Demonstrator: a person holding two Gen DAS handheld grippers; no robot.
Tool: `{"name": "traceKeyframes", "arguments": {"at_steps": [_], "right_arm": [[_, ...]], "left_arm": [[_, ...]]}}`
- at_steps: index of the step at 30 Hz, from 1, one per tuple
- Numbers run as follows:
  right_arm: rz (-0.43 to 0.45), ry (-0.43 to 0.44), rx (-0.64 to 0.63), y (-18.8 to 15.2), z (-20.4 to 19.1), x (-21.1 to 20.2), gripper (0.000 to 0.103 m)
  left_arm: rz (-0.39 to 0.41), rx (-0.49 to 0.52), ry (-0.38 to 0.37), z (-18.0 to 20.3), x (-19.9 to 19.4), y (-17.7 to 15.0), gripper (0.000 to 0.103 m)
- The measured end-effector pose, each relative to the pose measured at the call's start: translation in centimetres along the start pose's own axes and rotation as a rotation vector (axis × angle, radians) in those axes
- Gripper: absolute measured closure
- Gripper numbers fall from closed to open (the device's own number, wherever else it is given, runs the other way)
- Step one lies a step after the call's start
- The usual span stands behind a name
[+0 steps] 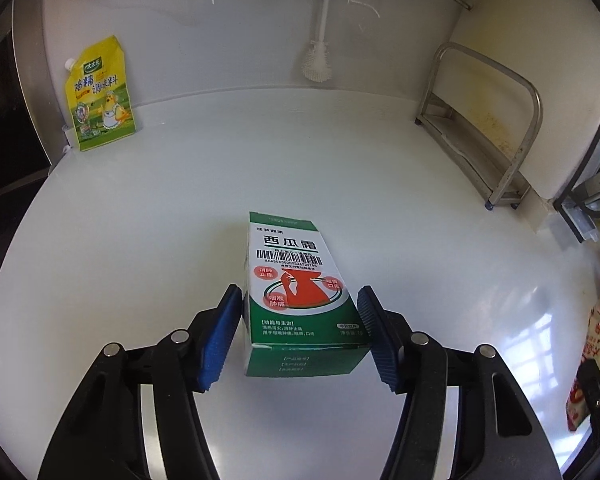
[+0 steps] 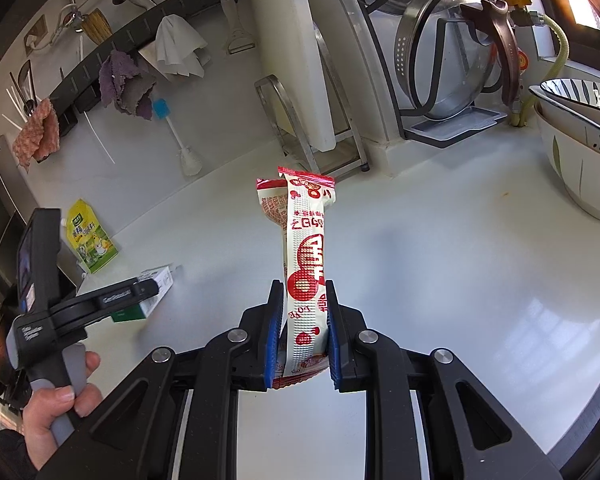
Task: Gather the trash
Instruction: 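Grasp the green-and-white milk carton with the left tool while the right tool holds the wrapper, then carry the milk carton and snack wrapper over the bin with both tools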
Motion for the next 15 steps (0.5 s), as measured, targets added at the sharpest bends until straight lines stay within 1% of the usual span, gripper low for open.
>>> {"name": "traceKeyframes", "arguments": {"at_steps": [6, 11, 15], "right_arm": [[0.009, 0.027, -0.005, -0.5, -0.9, -0.9, 0.084], [0.002, 0.042, -0.029, -1.9, -2.4, -1.9, 0.084], [-0.006, 0.028, -0.069, -3.1, -3.4, -2.6, 0.084]], "left_arm": [[0.029, 0.044, -0.032, -4.0, -4.0, -2.7, 0.047], [0.059, 0.063, -0.086, -6.1, -7.0, -4.5, 0.048], [0.078, 0.065, -0.117, -7.4, -8.8, -5.9, 0.048]]}}
Point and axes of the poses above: each gripper's, at about its wrist camera, not at the fingertips, and x roughly the way its jaws point, z to its right, y to its top, the point moved 1 cm from there along x, roughly the way its jaws point, and after that the axes turned 4 degrees about x, right-handed, at the moved point
